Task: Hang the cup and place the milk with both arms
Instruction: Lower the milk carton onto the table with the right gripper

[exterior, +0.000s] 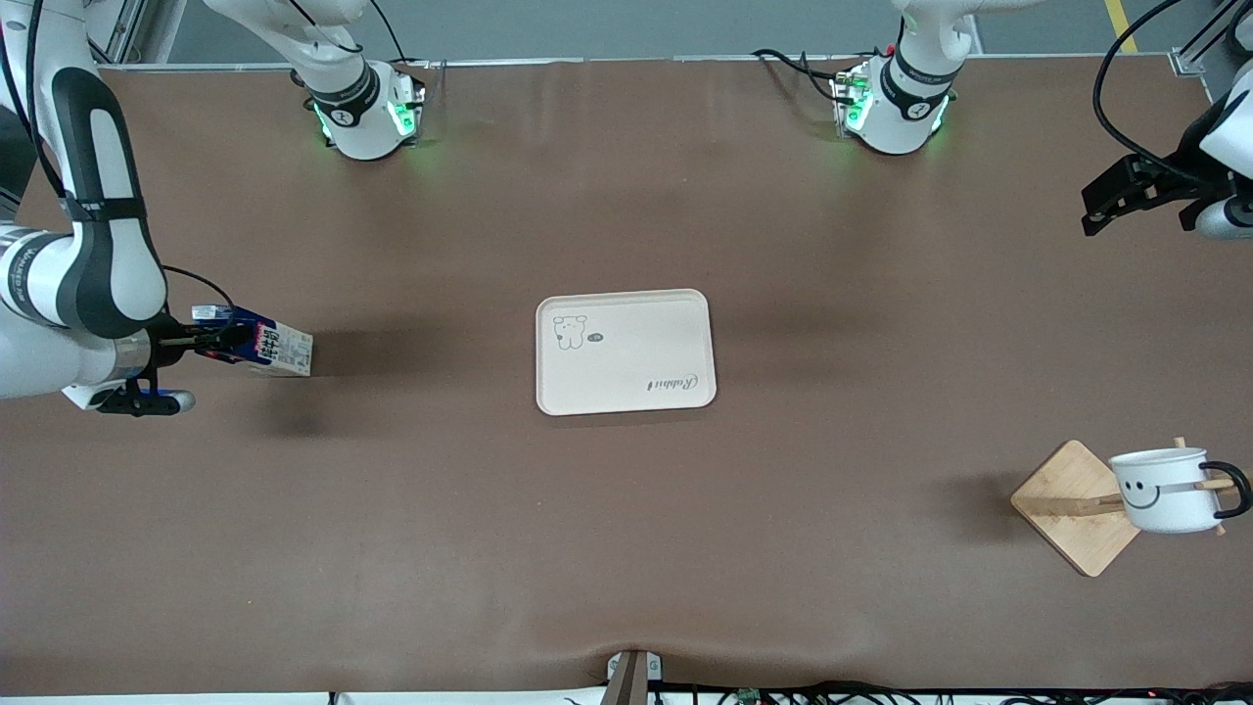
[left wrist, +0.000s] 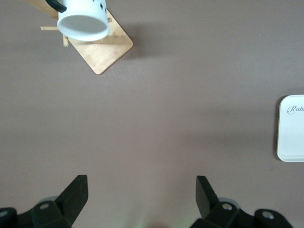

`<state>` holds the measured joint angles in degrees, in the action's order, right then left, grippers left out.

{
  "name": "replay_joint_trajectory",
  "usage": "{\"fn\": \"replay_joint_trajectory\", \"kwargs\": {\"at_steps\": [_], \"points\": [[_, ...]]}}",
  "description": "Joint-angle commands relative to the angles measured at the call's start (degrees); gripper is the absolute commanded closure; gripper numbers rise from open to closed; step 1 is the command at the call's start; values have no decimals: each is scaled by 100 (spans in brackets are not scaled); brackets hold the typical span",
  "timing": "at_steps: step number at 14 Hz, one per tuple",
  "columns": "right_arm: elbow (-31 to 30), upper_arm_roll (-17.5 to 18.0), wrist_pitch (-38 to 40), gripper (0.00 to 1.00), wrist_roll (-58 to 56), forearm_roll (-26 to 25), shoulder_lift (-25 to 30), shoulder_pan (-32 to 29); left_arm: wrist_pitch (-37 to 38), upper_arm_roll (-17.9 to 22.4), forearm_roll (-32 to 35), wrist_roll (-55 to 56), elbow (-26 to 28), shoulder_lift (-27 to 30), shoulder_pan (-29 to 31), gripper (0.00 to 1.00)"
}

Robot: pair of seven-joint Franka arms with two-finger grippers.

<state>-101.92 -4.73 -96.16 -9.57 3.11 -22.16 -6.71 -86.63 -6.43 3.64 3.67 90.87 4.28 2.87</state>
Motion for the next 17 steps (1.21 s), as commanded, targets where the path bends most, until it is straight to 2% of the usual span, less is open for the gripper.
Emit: {"fn": "replay_joint_trajectory", "kwargs": {"at_steps": [1, 17], "points": [[-100, 87, -52, 0, 87, -47, -7, -173, -20, 1, -66, 45, -61, 2, 12, 0], [-39, 122, 185, 0, 60, -30, -7, 99, -108, 10, -83, 134, -96, -77, 12, 0]]}}
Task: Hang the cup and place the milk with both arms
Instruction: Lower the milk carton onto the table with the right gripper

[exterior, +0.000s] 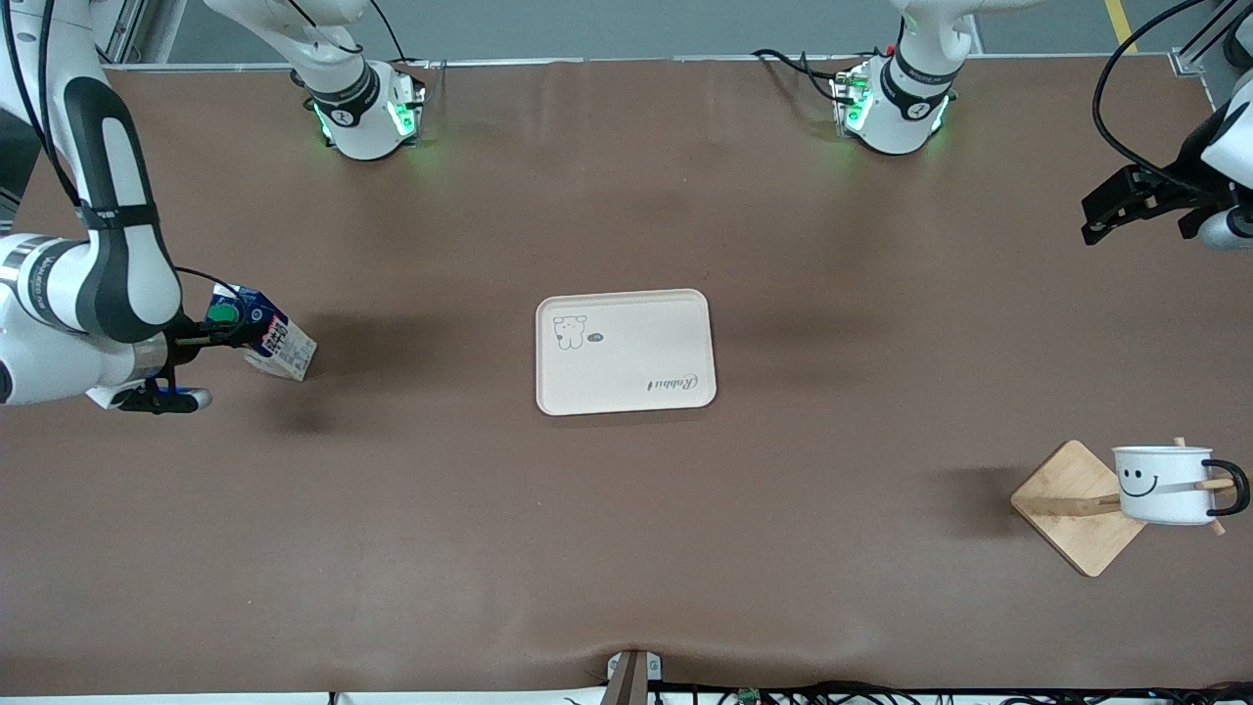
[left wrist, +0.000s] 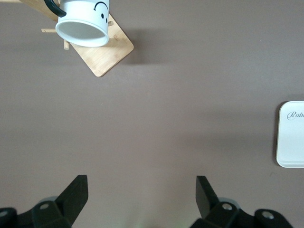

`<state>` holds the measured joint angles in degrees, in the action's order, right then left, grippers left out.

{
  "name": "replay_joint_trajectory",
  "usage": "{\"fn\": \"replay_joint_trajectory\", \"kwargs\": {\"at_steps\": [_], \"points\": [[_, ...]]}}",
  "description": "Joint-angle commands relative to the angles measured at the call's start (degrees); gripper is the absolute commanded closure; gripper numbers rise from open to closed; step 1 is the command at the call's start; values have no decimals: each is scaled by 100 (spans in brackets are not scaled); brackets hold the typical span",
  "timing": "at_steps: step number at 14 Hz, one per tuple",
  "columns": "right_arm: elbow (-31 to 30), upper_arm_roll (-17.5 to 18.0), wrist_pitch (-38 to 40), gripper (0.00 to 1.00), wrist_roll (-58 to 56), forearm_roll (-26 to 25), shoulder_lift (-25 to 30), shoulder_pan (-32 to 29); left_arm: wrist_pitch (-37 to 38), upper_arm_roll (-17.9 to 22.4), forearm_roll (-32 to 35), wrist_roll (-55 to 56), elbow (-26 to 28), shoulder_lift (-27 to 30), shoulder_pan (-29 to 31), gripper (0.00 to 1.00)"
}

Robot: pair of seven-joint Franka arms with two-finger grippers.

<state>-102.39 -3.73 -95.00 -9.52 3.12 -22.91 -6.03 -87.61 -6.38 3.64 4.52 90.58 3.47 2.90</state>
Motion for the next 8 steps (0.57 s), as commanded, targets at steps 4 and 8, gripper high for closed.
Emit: {"fn": "replay_joint_trajectory", "kwargs": {"at_steps": [4, 8], "points": [[113, 12, 192, 0, 21, -31, 67, 190, -55, 5, -74, 49, -67, -118, 26, 0], [167, 12, 210, 0, -15, -92, 67, 207, -55, 5, -83, 58, -67, -127, 0, 0]]}}
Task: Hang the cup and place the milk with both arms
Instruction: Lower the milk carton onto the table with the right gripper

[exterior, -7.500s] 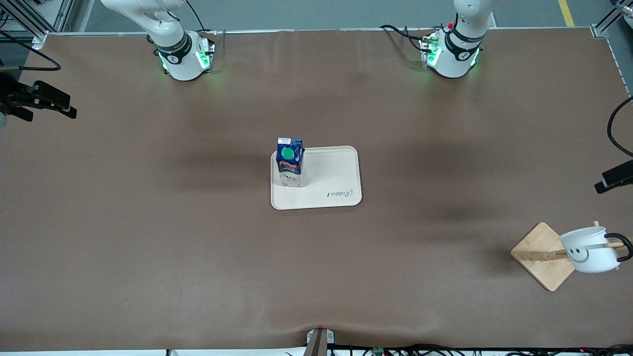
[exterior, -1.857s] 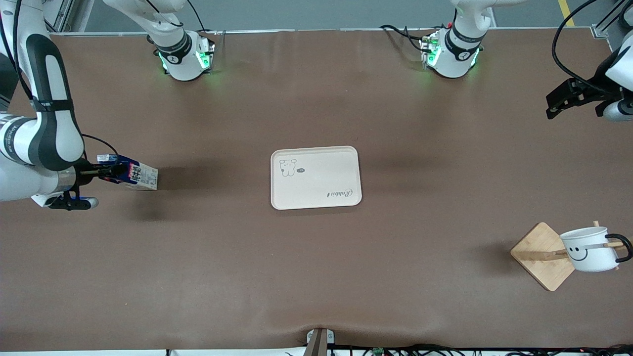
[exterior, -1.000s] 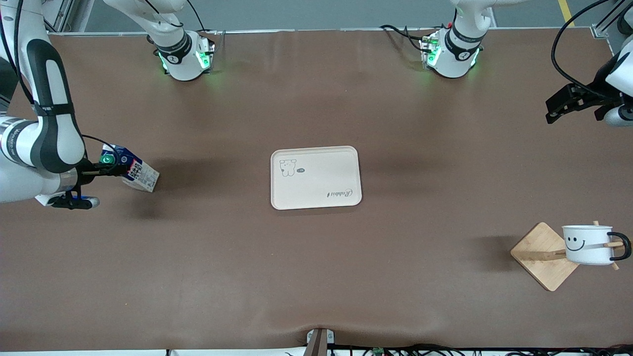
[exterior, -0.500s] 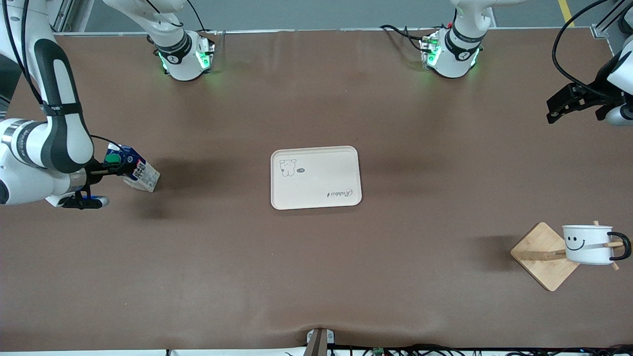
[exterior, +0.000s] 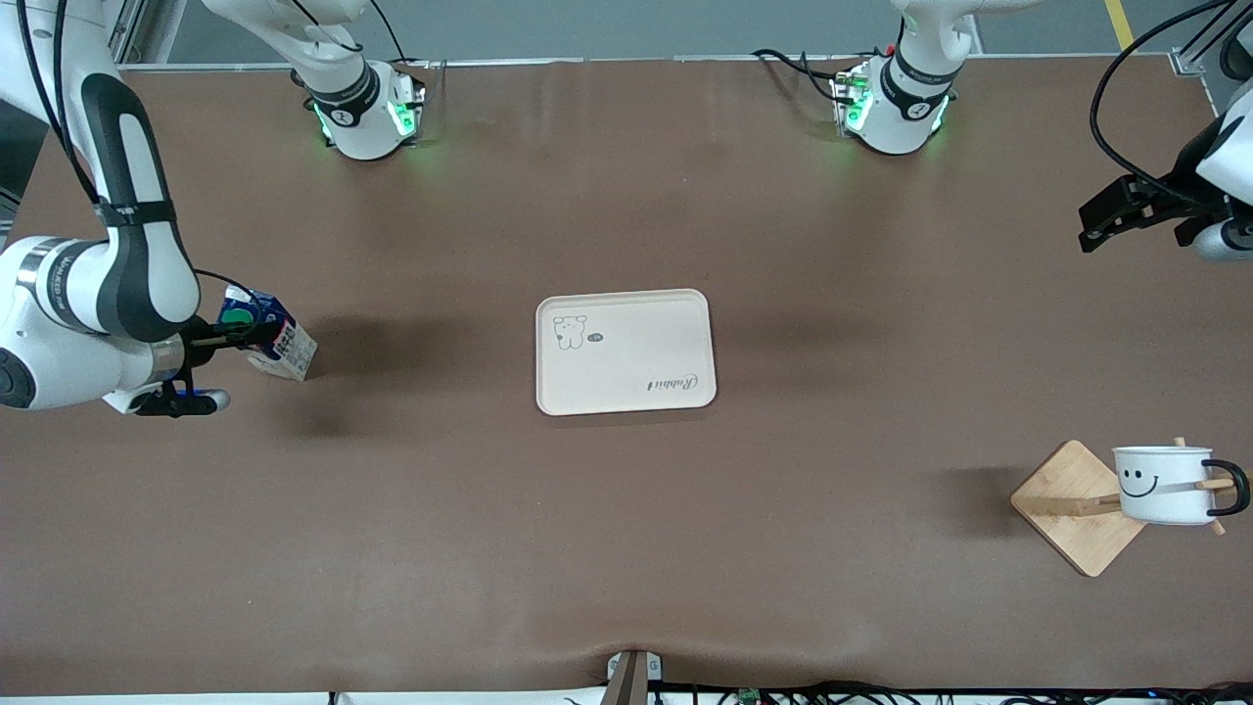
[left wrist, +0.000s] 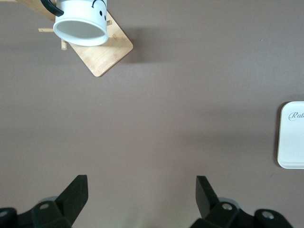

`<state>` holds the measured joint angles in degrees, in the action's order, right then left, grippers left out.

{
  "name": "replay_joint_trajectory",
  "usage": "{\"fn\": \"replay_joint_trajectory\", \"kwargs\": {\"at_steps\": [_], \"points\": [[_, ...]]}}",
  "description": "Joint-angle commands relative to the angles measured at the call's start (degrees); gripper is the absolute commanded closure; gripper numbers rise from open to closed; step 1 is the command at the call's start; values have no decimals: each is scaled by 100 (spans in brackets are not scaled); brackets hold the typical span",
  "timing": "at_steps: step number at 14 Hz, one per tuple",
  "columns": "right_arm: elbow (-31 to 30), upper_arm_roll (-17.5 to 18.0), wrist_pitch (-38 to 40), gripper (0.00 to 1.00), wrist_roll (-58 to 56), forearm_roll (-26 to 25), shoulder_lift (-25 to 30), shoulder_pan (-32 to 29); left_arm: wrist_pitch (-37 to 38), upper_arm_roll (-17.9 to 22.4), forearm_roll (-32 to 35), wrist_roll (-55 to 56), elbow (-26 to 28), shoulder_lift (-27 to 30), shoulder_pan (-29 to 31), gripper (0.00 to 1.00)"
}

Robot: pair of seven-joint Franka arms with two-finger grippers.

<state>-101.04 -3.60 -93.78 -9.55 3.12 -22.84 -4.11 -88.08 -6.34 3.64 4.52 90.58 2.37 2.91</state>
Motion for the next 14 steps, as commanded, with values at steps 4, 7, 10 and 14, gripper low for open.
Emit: {"fn": "replay_joint_trajectory", "kwargs": {"at_steps": [4, 7, 10, 14], "points": [[146, 0, 88, 0, -91, -127, 61, -28, -104, -8, -302, 67, -67, -26, -19, 0], [208, -9, 79, 0, -258, -127, 61, -72, -113, -43, -329, 215, -67, -26, -27, 0], [313, -27, 114, 0, -250, -153, 69, -81, -113, -52, -329, 234, -76, -9, -36, 0], [611, -36, 123, 0, -258, -303, 69, -125, -113, -60, -329, 234, -84, 0, -27, 0]]}}
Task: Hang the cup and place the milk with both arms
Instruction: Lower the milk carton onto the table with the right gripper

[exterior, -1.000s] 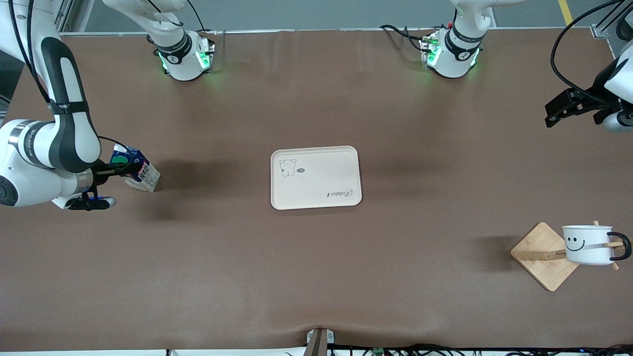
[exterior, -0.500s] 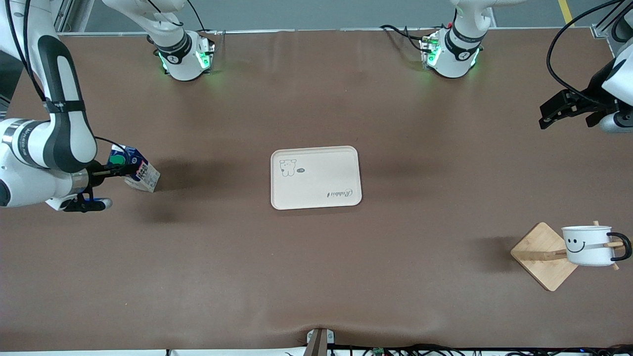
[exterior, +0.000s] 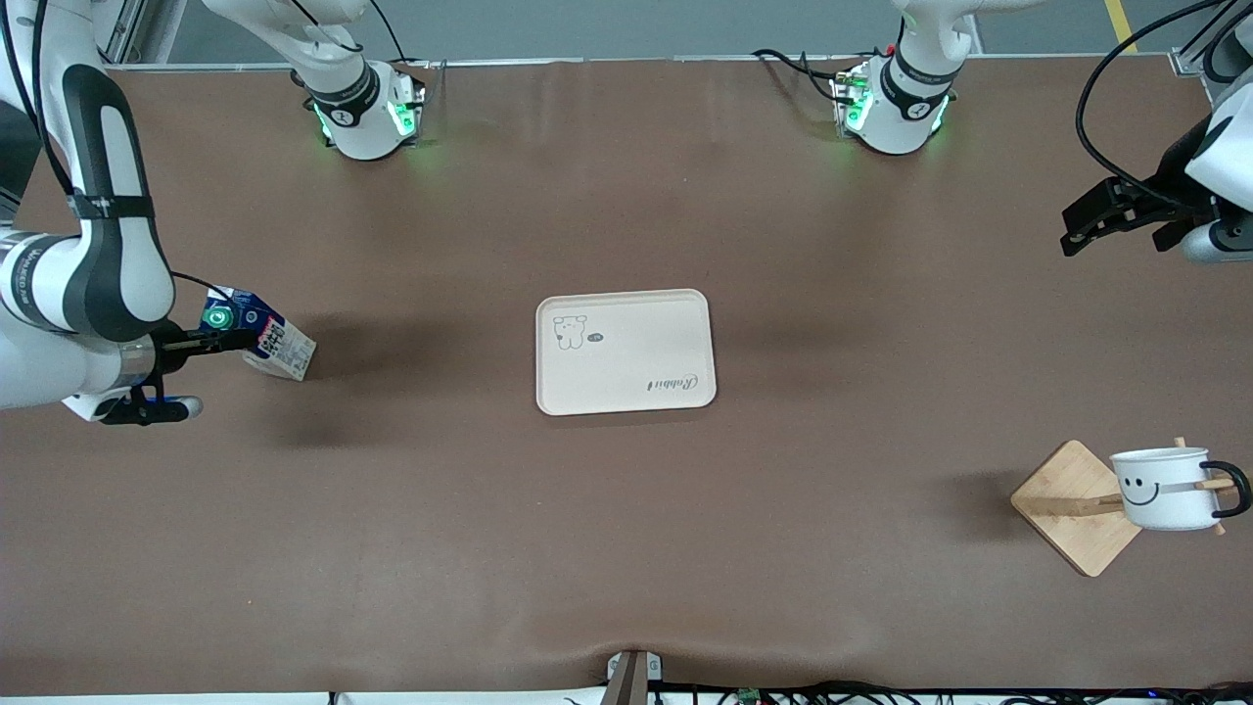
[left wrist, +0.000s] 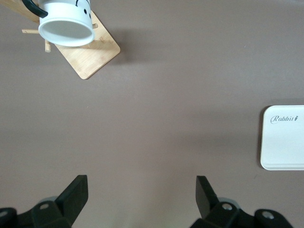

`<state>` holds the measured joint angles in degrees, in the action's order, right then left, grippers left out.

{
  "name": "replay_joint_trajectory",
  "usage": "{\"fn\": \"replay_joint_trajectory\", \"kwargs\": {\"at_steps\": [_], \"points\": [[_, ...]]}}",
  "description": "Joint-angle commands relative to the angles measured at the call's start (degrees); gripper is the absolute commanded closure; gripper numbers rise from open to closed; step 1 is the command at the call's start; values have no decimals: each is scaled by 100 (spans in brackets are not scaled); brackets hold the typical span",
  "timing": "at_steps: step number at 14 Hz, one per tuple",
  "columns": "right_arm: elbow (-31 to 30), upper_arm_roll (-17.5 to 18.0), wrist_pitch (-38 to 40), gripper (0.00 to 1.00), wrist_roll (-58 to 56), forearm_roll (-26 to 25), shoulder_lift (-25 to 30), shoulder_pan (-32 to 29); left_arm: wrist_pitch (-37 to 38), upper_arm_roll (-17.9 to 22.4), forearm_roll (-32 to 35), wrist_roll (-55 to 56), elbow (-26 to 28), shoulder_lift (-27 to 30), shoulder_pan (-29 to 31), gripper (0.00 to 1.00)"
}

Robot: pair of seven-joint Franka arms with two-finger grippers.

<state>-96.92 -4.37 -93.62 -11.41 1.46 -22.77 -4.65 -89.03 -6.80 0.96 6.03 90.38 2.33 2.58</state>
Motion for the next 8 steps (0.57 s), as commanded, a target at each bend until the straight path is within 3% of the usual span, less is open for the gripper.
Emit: {"fn": "replay_joint_trajectory", "kwargs": {"at_steps": [1, 6, 7, 8], "points": [[295, 51, 116, 0, -72, -129, 62, -71, -18, -14, -61, 83, -65, 13, 5, 0], [937, 155, 326, 0, -54, 72, 132, 0, -1, -5, -61, 83, -65, 57, 32, 0], [1181, 295, 353, 0, -106, 352, 158, 8, -1, -5, -61, 83, -56, 57, 32, 0], [1628, 410, 475, 0, -185, 259, 141, 61, -1, -5, -61, 74, -56, 57, 32, 0]]}}
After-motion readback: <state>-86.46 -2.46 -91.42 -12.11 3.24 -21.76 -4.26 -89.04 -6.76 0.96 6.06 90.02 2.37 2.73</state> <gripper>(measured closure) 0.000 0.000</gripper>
